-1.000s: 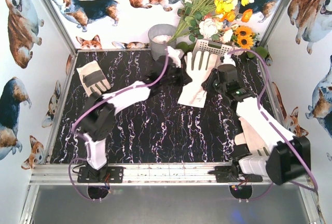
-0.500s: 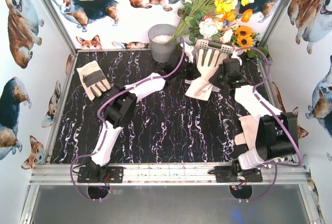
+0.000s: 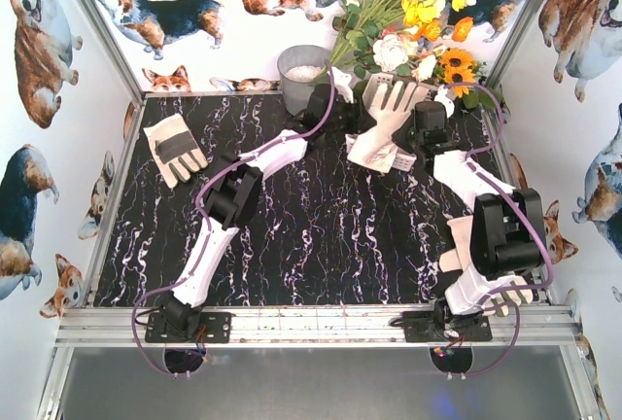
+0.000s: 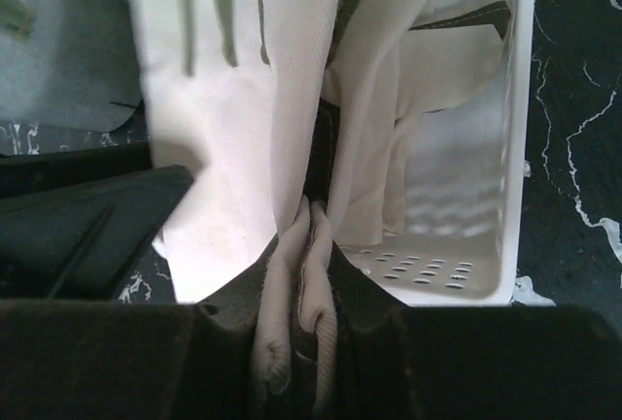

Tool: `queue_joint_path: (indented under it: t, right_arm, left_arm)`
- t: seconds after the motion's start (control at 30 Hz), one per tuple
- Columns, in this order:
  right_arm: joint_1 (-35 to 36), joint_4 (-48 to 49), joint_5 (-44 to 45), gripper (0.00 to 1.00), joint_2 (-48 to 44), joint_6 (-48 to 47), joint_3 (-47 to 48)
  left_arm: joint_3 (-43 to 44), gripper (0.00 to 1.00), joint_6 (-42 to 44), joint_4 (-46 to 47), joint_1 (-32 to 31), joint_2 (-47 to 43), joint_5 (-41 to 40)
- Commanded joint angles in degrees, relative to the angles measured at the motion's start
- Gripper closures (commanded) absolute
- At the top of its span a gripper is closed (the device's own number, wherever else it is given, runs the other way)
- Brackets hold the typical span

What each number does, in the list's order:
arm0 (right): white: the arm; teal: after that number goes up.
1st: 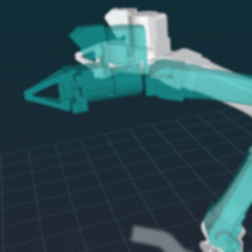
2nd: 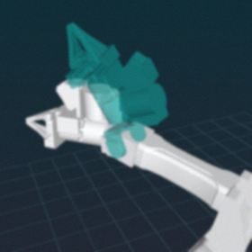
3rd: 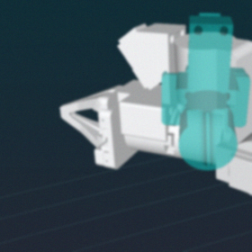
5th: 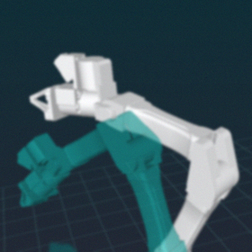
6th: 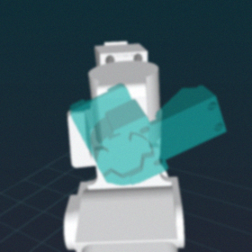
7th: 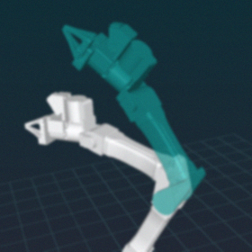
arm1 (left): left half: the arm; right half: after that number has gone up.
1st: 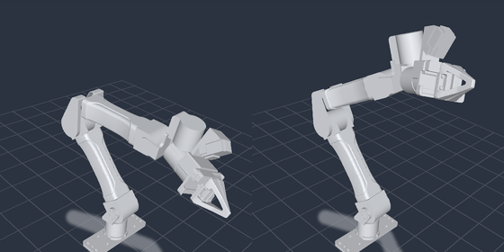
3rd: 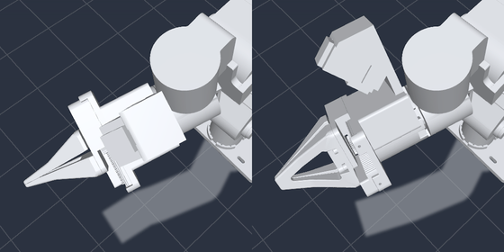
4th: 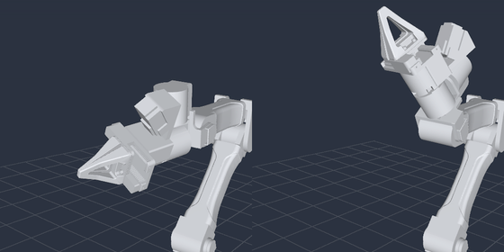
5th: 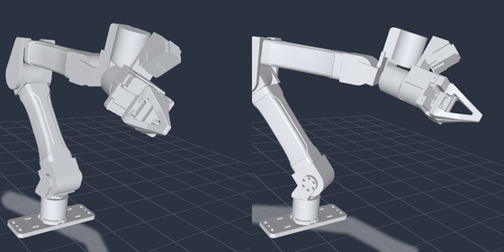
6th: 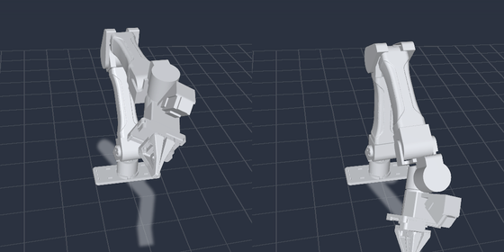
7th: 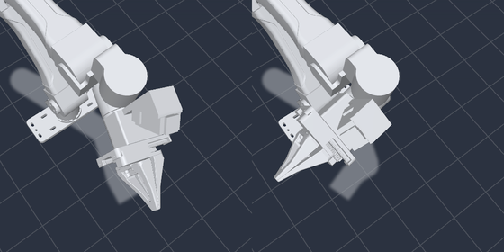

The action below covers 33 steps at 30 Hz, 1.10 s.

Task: Put the gloves into the storage basket
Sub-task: Place the glove in the bin.

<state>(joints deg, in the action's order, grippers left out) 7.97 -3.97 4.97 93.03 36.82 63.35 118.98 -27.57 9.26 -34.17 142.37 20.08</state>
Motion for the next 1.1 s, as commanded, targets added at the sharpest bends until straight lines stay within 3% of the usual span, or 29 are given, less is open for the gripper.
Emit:
queue_joint_path:
  t: [0.0,0.13,0.23,0.57,0.73,1.07]
  right_arm:
    - [-0.92,6.64,3.45,1.0,2.2,0.39,4.21]
    - [-1.41,8.57,3.26,1.0,4.98,-1.04,5.75]
    - [-1.61,11.29,2.85,1.0,6.54,-3.47,6.35]
    - [-4.18,15.93,-10.71,1.0,13.8,-15.45,12.06]
    - [-5.51,12.55,-16.86,1.0,17.58,-18.71,16.79]
    - [-6.85,5.61,-18.56,1.0,23.4,-20.46,22.69]
  left_arm:
    - [1.69,0.61,-0.09,3.84,2.48,0.06,-0.9]
    - [-1.66,0.4,0.04,4.98,2.96,-2.92,-0.64]
    - [-5.62,0.32,0.77,6.08,3.06,-6.48,-0.36]
    - [-18.85,0.29,2.46,6.67,3.09,-17.0,0.05]
    - [-24.08,0.27,3.41,6.65,2.97,-21.88,0.31]
    - [-34.33,0.25,5.97,3.36,2.97,-31.67,-2.12]
